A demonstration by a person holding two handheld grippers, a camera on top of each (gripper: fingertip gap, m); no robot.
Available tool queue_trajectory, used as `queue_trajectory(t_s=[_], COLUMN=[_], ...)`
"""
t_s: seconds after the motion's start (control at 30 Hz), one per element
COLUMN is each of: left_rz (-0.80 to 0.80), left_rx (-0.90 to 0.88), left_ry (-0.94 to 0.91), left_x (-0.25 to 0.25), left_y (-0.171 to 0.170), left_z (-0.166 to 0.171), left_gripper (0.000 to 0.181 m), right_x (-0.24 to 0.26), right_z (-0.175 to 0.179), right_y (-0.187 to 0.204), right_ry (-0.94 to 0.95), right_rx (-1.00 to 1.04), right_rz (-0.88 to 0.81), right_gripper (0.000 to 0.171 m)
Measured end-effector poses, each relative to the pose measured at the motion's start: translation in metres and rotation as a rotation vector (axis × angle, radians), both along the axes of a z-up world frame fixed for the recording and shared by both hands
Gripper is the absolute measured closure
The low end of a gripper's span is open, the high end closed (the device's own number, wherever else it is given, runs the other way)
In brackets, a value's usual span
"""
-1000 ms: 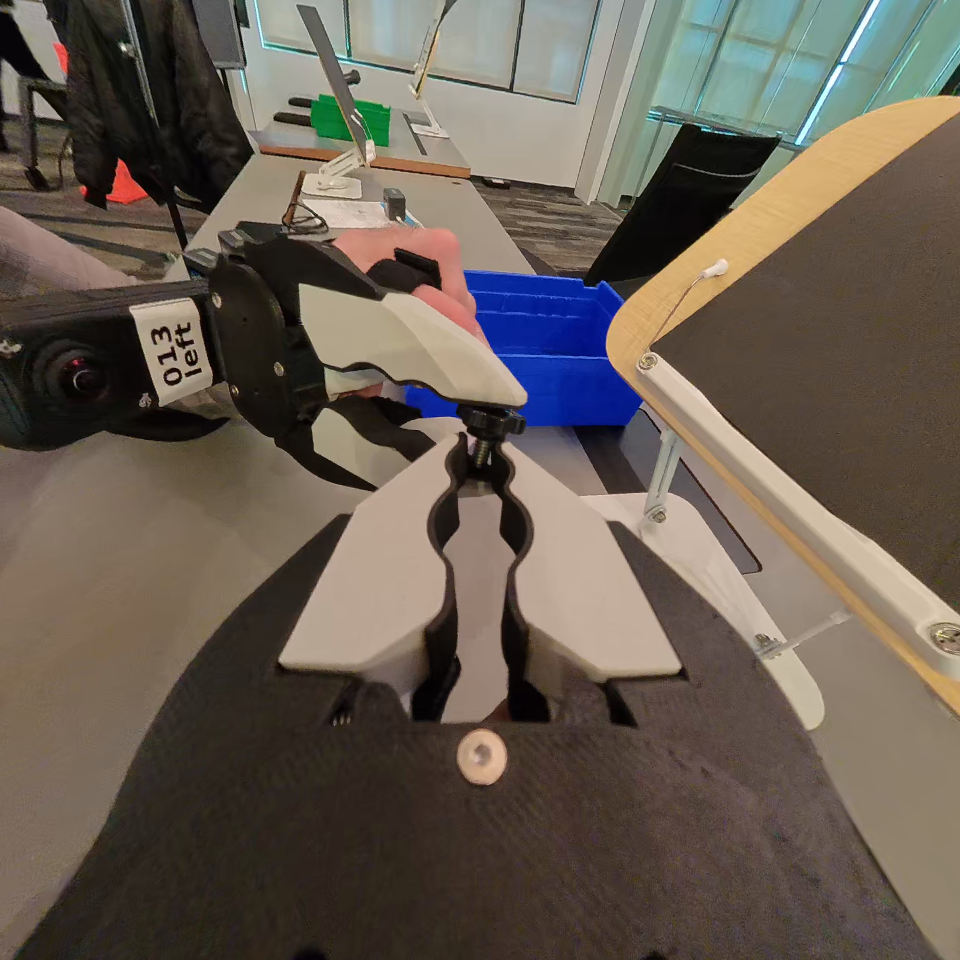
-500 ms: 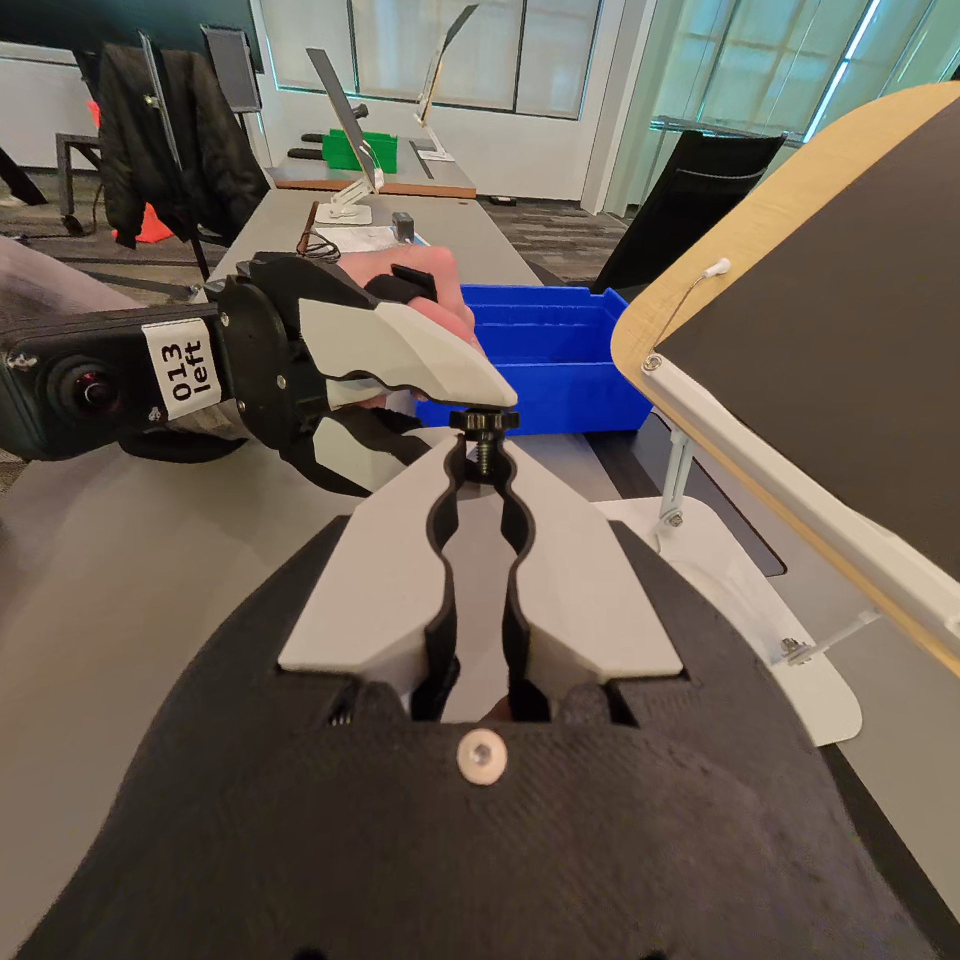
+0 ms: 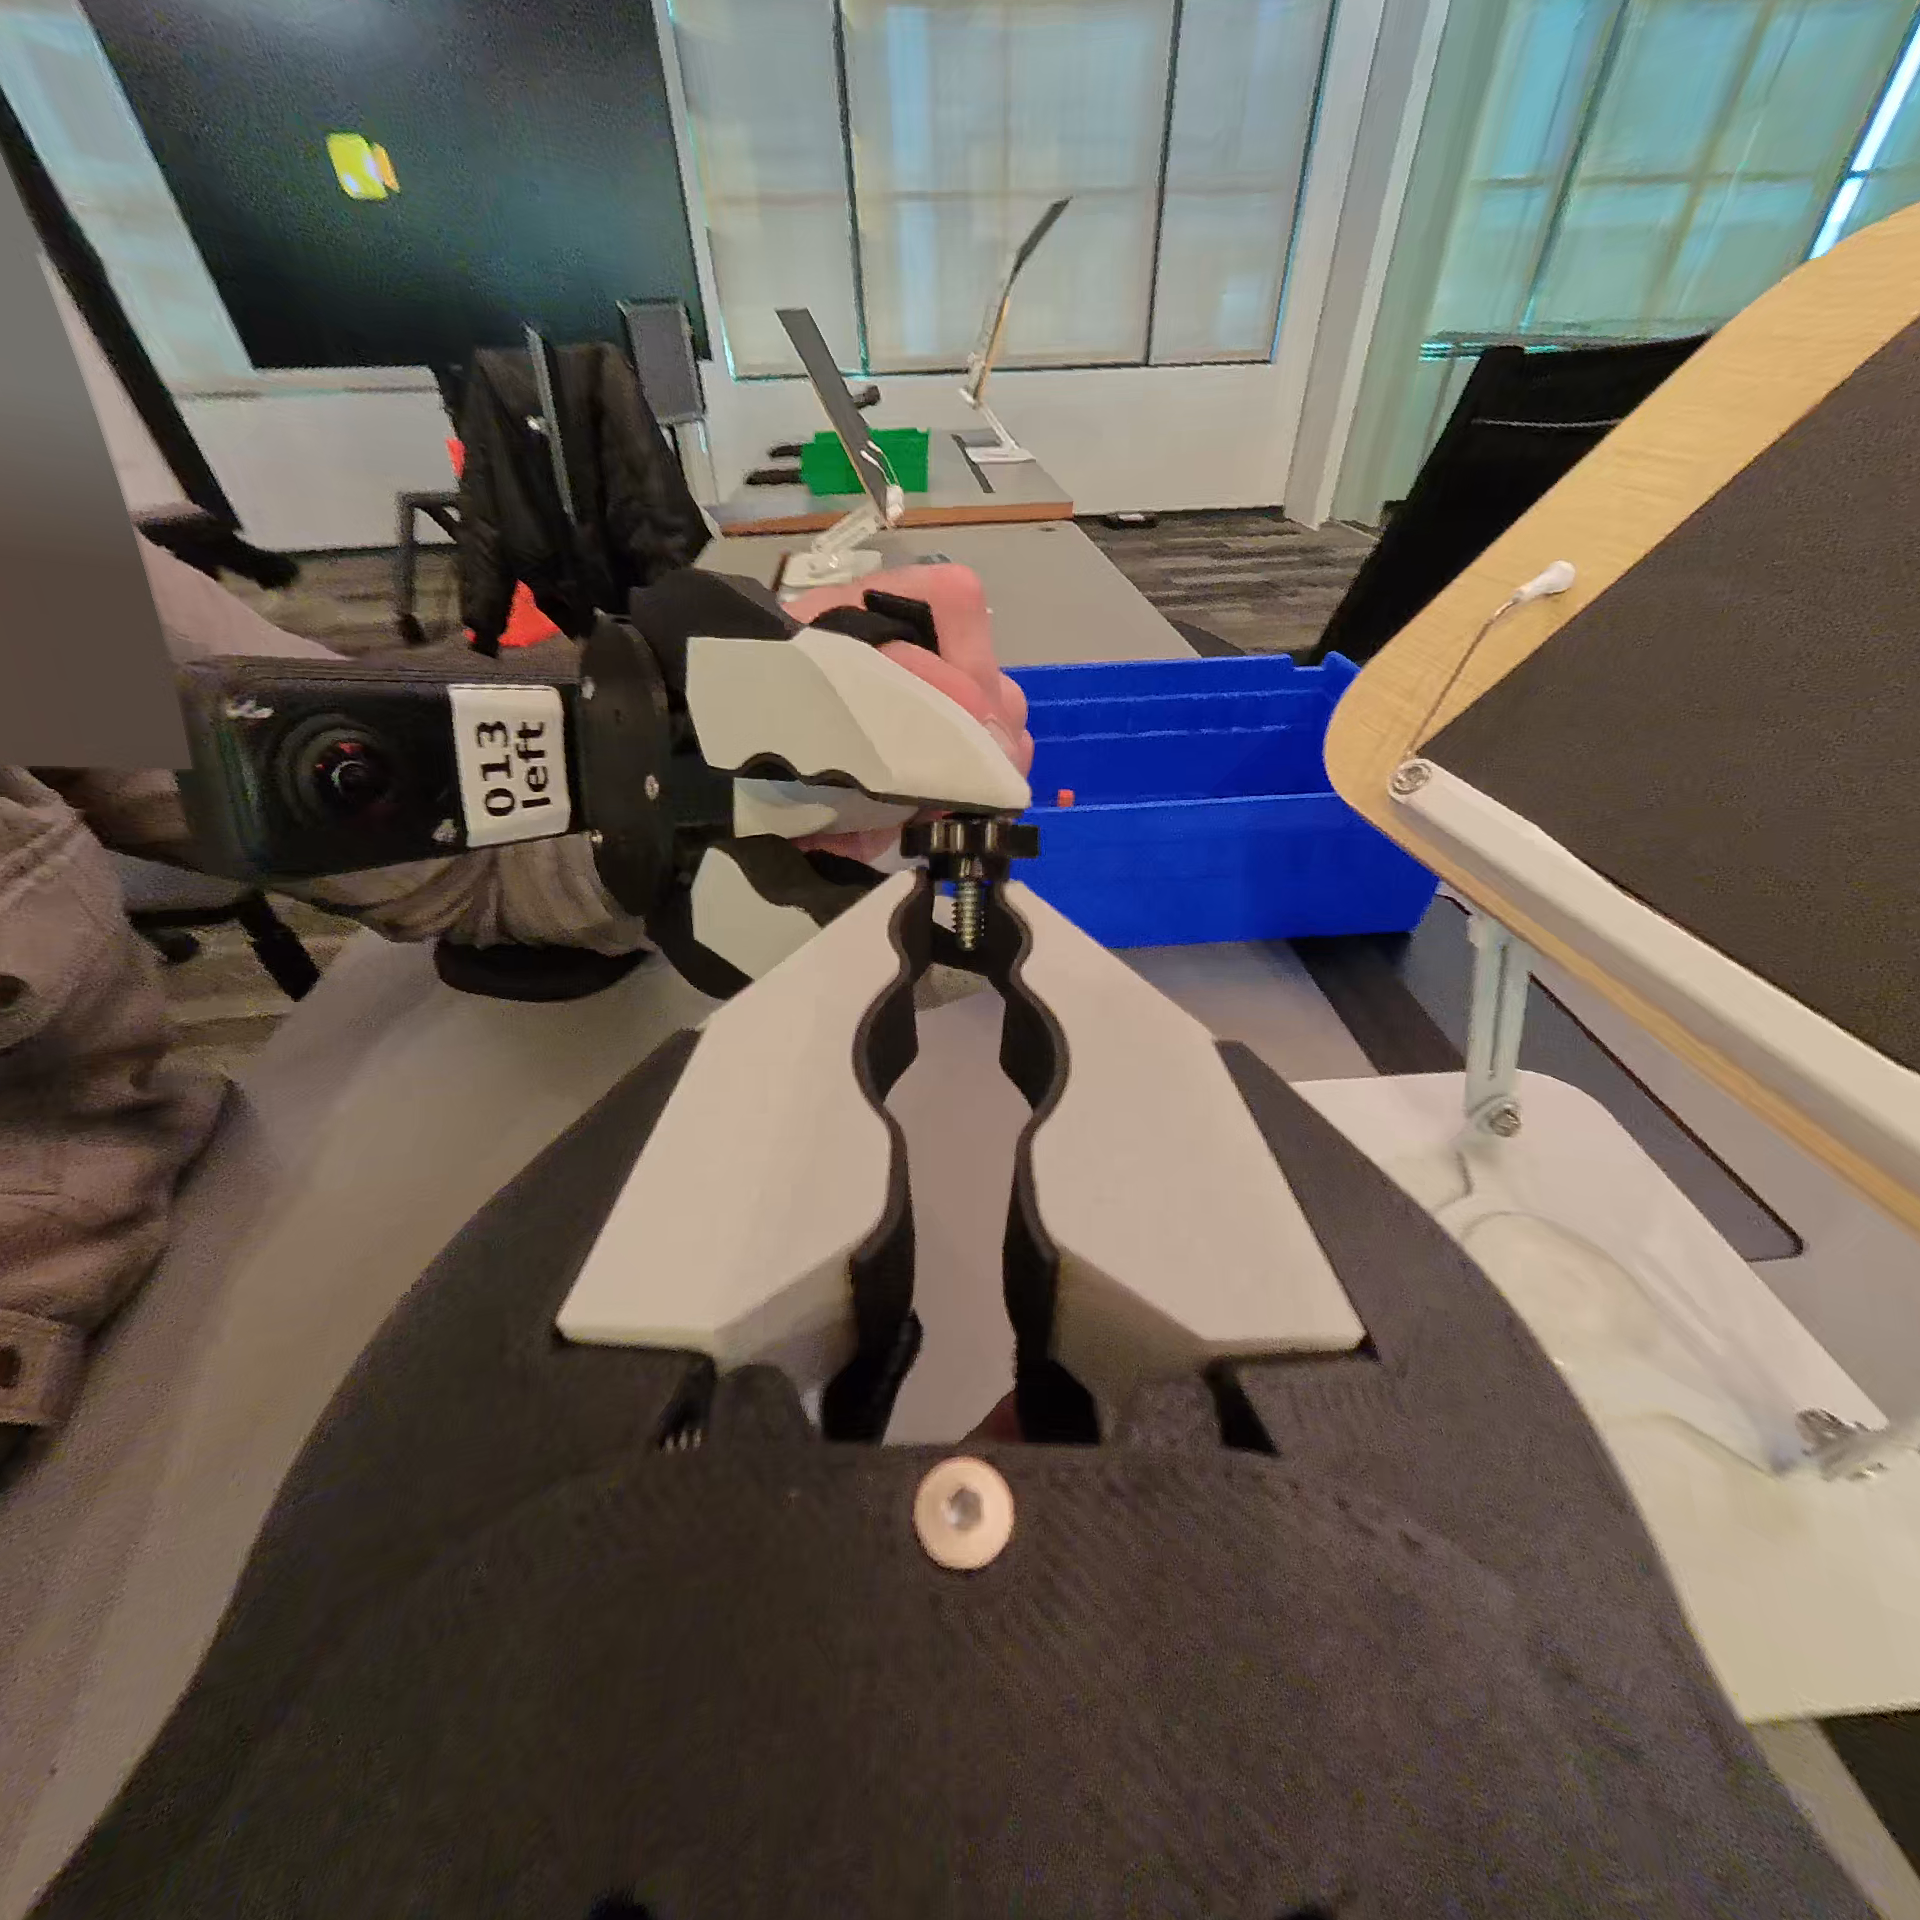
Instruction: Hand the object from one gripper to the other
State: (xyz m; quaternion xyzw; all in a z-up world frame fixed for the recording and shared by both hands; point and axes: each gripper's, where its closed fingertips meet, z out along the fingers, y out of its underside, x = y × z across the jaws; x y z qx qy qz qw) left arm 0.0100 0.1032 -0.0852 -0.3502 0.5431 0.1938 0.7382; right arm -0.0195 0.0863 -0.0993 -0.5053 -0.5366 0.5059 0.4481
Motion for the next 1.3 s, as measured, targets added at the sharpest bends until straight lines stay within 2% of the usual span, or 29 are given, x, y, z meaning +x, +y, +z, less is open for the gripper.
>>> queue_trajectory(t_s=[0.17, 0.5, 0.97, 1.07, 1.3], left_rz=[-0.017, -0.016, 0.035, 0.043, -0.056], left_rx=[0.008, 0.010, 0.003, -0.024, -0.212], left_ry=[0.016, 0.028, 0.032, 0.027, -0.137], left_x=[0.000, 0.001, -0.003, -0.004, -0.007], left_y=[-0.003, -0.003, 0.005, 0.008, 0.008], left_z=[0.000, -0.002, -0.005, -0.008, -0.003], left_gripper=[0.157, 0.157, 0.157, 0.157, 0.157], right_x=[0.000, 0.001, 0.006, 0.006, 0.010], right_z=[0.000, -0.002, 0.000, 0.002, 0.010], right_y=[-0.004, -0.006, 0.013, 0.019, 0.026], right_ry=[0.020, -0.024, -0.102, -0.124, -0.091], right_rx=[-0.063, -0.036, 0.144, 0.220, 0.250], right_rz=[0.045, 0.045, -0.133, -0.200, -0.243], right_gripper=[0.165, 0.158, 0.146, 0.139, 0.143])
